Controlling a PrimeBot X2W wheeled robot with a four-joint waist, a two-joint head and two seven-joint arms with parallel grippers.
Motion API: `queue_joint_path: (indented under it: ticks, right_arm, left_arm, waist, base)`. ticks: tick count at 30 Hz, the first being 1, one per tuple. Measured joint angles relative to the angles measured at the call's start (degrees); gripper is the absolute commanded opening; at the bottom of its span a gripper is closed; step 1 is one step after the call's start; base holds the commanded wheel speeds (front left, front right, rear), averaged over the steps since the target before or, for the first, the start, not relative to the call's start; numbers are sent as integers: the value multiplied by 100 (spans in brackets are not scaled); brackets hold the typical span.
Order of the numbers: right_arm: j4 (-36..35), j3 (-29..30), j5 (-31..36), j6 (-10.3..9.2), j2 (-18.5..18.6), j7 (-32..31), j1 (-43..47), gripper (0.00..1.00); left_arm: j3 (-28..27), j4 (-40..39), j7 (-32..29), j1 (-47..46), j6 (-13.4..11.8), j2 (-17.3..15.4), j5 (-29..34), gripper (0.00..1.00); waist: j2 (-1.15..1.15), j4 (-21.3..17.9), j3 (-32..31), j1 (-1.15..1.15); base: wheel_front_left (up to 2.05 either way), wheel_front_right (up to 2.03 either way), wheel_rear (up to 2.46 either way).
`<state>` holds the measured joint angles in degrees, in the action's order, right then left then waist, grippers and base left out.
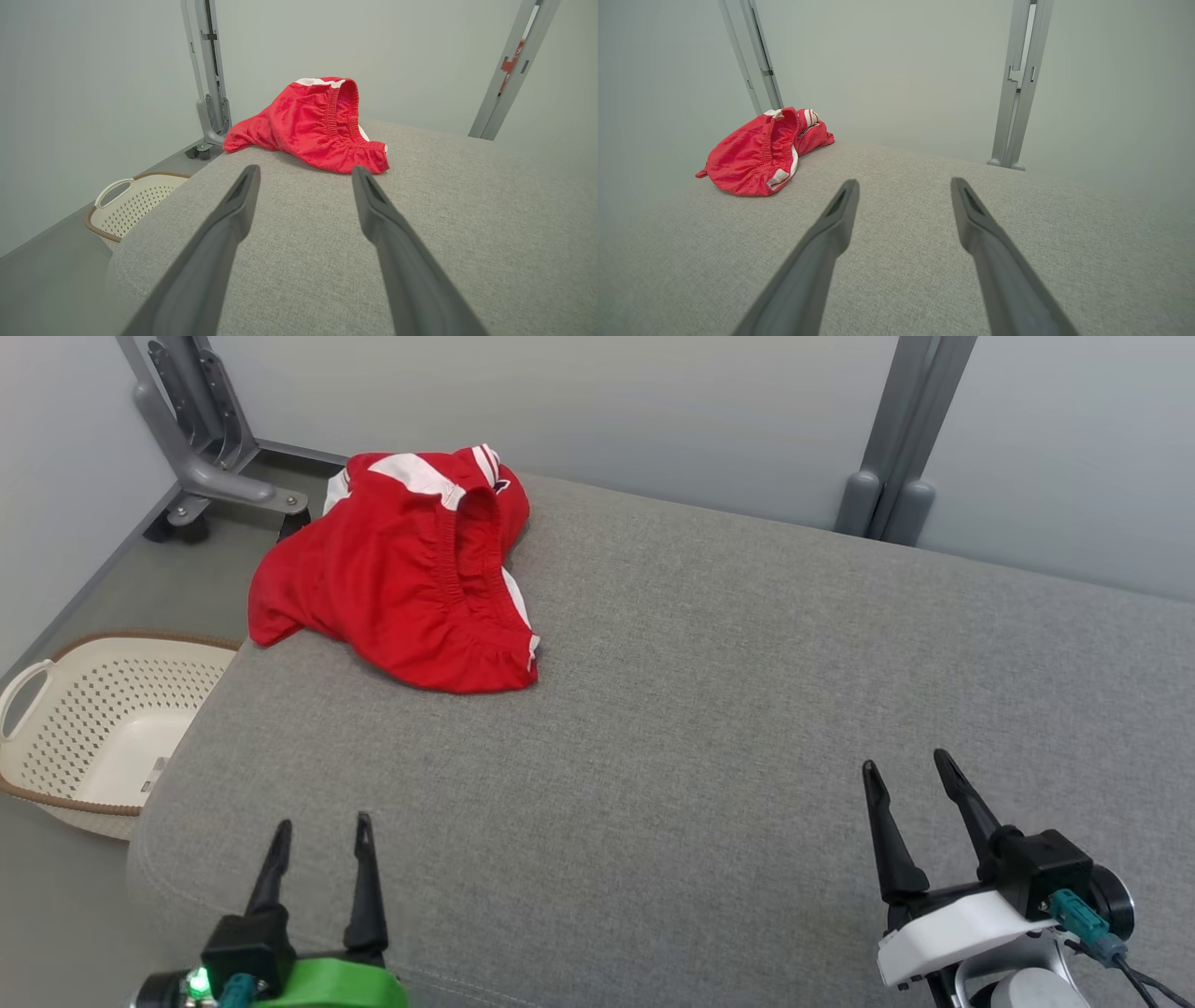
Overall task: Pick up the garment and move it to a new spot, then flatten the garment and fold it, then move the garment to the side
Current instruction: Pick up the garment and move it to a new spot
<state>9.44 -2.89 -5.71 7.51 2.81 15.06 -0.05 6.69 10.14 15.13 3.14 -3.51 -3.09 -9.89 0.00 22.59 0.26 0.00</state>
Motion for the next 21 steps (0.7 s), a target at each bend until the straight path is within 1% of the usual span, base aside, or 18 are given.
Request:
queue_joint_path:
  ticks: [3, 7, 12, 16, 18, 21]
  right_arm:
    - [-20, 42, 99, 0, -8, 0, -30, 100]
    - [-67, 108, 223, 0, -4, 0, -134, 100]
    - [-176, 164, 392, 0, -5, 0, -332, 100]
    - [-277, 193, 552, 0, -5, 0, -595, 100]
    - [-327, 208, 611, 0, -4, 0, -715, 100]
    - [-387, 219, 700, 0, -5, 0, -884, 100]
  left_arm:
    - [-202, -35, 0, -255, 34, -194, 48, 100]
    - [-424, -102, 1, -954, 158, -553, 142, 100]
    - [-639, 70, -97, -2189, 354, -1145, 207, 100]
    - [-650, 430, -501, -3170, 622, -1595, 226, 100]
    - [-659, 671, -711, -3572, 714, -1779, 220, 100]
    - [-734, 1173, -1017, -4166, 767, -1967, 102, 100]
  waist:
    - [0, -48, 98, 0]
    - [0, -137, 274, 0]
    - [0, -293, 570, 0]
    - [0, -456, 886, 0]
    - [0, -544, 1059, 0]
    - [0, -688, 1357, 0]
  base:
    - [0, 0, 0]
    - [0, 0, 0]
    - [0, 0, 0]
    - [0, 0, 0]
    - [0, 0, 0]
    - [0, 0, 0]
